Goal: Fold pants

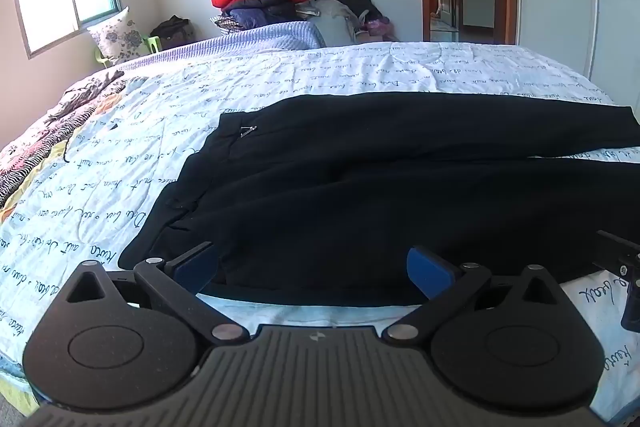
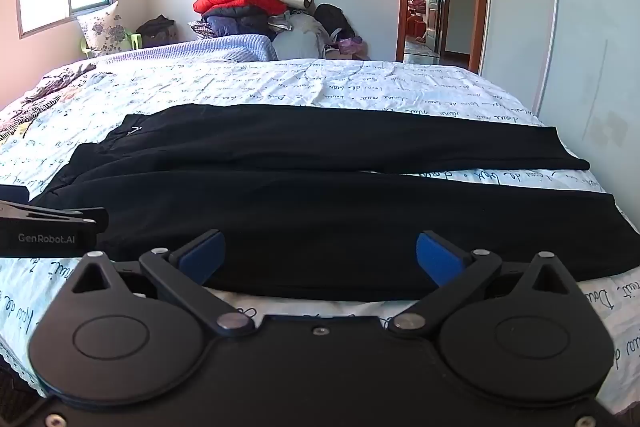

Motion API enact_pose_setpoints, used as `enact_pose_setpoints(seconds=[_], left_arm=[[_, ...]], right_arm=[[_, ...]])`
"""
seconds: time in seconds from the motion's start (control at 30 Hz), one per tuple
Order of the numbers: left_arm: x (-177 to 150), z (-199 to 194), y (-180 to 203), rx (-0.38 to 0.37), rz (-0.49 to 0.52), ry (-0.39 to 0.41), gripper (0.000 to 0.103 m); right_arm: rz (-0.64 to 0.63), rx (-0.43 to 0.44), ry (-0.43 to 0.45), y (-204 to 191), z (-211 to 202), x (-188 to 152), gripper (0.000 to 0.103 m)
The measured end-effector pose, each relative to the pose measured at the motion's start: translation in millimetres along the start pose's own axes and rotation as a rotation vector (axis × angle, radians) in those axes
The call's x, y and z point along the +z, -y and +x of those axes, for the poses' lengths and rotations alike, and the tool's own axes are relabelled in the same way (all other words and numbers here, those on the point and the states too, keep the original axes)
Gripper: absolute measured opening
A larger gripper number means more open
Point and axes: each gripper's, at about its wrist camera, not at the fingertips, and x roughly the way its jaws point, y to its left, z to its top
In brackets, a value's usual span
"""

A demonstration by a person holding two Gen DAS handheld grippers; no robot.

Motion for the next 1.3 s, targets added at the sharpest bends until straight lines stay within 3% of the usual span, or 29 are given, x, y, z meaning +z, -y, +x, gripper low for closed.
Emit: enact_pose_setpoints(seconds=[1.3], left_arm=[[0.2,3.2,-1.6,-0.011,-0.014,-0.010,0.102]], right_arm=[[0.018,0.002,-0.017,3.7,7.2,0.3,0.103]])
